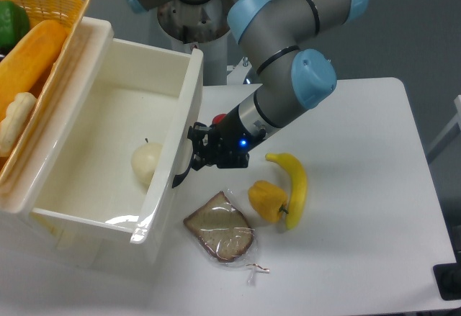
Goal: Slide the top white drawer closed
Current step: 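Push the drawer front with the gripper, sliding the drawer shut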
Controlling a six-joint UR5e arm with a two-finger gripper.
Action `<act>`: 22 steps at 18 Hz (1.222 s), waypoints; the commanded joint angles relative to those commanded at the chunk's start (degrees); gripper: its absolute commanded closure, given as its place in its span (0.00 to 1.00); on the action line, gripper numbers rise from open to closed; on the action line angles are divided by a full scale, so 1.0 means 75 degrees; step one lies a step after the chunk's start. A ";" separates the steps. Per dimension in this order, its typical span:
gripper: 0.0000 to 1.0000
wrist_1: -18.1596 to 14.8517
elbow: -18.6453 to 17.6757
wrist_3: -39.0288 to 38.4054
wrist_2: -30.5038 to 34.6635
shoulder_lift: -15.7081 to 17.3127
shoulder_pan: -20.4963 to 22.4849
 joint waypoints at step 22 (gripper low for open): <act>1.00 -0.0117 -0.0070 -0.0362 0.0070 0.0211 -0.0891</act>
